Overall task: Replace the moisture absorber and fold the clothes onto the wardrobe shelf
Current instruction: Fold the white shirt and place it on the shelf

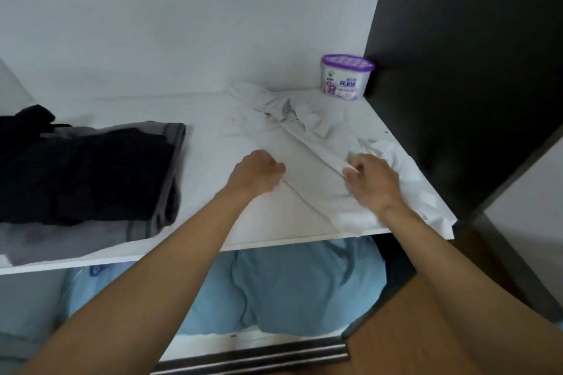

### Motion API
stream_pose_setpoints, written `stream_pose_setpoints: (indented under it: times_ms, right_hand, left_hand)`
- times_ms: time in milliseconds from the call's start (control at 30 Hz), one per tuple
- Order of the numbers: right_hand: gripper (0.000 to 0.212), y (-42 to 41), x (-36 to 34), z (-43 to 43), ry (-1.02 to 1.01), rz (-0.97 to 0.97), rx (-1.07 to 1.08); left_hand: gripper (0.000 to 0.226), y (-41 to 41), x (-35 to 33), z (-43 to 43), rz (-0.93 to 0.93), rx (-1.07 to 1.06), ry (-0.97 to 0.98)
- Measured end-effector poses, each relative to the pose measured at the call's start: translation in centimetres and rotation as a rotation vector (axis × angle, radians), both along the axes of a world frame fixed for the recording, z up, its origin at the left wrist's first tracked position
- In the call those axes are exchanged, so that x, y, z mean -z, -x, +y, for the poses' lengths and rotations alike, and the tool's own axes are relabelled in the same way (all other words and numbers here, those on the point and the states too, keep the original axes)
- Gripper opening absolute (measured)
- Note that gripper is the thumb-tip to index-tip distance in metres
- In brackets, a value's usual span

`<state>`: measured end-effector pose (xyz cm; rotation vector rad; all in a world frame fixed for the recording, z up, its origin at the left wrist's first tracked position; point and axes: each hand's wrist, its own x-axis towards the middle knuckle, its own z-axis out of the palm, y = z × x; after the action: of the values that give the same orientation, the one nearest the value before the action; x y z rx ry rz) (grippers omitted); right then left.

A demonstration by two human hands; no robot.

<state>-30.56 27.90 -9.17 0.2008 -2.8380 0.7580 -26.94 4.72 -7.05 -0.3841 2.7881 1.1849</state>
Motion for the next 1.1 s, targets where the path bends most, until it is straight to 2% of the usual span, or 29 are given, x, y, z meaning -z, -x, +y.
stream_pose_setpoints:
  times_ms: [67, 133, 233, 300, 333, 400, 467, 533, 600, 667, 700, 767, 833, 900, 1000, 1033, 1100]
  right_hand:
    - [0.019, -0.7, -0.6, 0.8, 0.333, -0.054, -0.063]
    - [0.024, -1.9, -2.0, 1.1, 0.500, -0.083, -0.206]
    - [0.024, -5.4, -3.7, 0.9, 0.443, -0.262, -0.602]
    - [0.022, -8.2, -3.9, 0.6, 0.344, -0.361, -0.831]
    - [0.023, -9.5, -3.7, 0.4, 0.284, -0.384, -0.904]
    - [0.024, -11.3, -3.3, 0.2, 0.198, -0.420, -0.975]
    - [0.023, -12.1, -2.9, 0.7, 0.172, -0.497, -0.946]
    - [0.016, -12.3, -3.0, 1.8, 0.248, -0.553, -0.790]
    - [0.012, -12.4, -2.8, 3.2, 0.491, -0.531, -0.464]
    - [0.032, -13.2, -2.6, 3.7, 0.782, -0.565, -0.132]
    - [0.044, -13.9, -2.4, 3.4, 0.881, -0.663, -0.075]
    - [0.053, -15.9, -2.0, 1.4, 1.074, -0.916, -0.221]
    - [0.052, -19.0, -1.5, -1.8, 1.220, -0.987, -0.297]
    - [0.036, -22.0, -0.7, -4.7, 1.248, -0.830, -0.230]
    - [0.019, -26.4, 0.3, -7.2, 1.153, -0.640, -0.149]
    - [0.016, -27.6, 0.5, -7.5, 1.117, -0.621, -0.146]
    - [0.013, -30.0, 0.6, -8.2, 1.045, -0.615, -0.168]
  left_hand:
    - [0.041, -0.1, -0.3, 1.5, -0.134, -0.070, -0.175]
    - [0.056, -0.3, -0.9, 2.4, -0.225, -0.147, -0.417]
    - [0.065, -0.4, -1.5, 3.1, -0.238, -0.218, -0.747]
    - [0.058, -0.7, -1.7, 3.8, -0.203, -0.188, -0.868]
    - [0.049, -1.1, -1.8, 4.2, -0.183, -0.188, -0.875]
    - [0.028, -2.3, -1.9, 5.1, -0.110, -0.229, -0.715]
    - [0.020, -4.1, -1.8, 5.8, -0.013, -0.231, -0.636]
    - [0.025, -6.2, -1.7, 5.9, 0.043, -0.212, -0.706]
    - [0.036, -8.9, -1.8, 5.5, 0.062, -0.145, -0.778]
    - [0.039, -11.8, -1.7, 4.6, 0.062, -0.029, -0.705]
    - [0.037, -13.4, -1.6, 4.0, 0.064, 0.037, -0.641]
    - [0.037, -16.8, -1.4, 3.1, 0.074, 0.183, -0.569]
    - [0.044, -20.6, -1.0, 2.3, 0.070, 0.304, -0.505]
    - [0.041, -24.3, -0.4, 1.3, 0.056, 0.414, -0.394]
    - [0.033, -29.0, 0.6, -1.7, -0.007, 0.537, -0.281]
    - [0.030, -30.2, 0.9, -3.0, -0.007, 0.511, -0.258]
    - [0.011, -32.1, 1.5, -5.6, 0.071, 0.340, -0.199]
